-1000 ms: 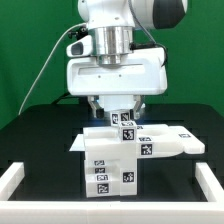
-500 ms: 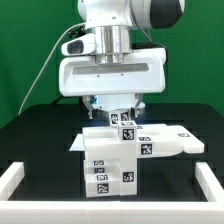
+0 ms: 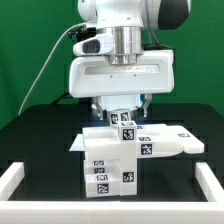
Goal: Assemble chair
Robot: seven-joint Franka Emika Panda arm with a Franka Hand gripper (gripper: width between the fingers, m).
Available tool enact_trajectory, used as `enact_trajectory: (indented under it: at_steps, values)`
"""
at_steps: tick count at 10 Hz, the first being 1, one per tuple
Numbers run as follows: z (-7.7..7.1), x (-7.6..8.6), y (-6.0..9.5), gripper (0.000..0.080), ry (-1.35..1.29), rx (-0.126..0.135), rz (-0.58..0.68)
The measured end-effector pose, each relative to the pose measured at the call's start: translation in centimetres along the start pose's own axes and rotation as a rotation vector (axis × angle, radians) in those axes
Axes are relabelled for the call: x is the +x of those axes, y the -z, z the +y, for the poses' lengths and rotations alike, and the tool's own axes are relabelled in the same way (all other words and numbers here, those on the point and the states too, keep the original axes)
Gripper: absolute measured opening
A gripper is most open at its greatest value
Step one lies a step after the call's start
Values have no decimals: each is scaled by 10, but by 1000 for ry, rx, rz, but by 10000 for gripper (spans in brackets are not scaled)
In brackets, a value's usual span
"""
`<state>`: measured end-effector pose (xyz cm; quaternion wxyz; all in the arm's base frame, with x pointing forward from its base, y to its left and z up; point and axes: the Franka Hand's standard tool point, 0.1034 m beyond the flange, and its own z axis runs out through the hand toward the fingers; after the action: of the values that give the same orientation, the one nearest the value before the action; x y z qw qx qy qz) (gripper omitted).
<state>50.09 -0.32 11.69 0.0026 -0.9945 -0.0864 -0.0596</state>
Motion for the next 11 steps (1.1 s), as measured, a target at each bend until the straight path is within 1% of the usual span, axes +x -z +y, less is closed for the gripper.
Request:
enact_trajectory:
  at_steps: [1,2,7,10,11]
  values:
    - [0,0,0,435,-11,0,-1]
    - [0,0,-1,282,-83,2,-1]
    - [-1,0,-1,282,-380,6,-1]
    - [0,0,-1,284,-737,11,-1]
    - [0,0,-1,284,-739,11,-1]
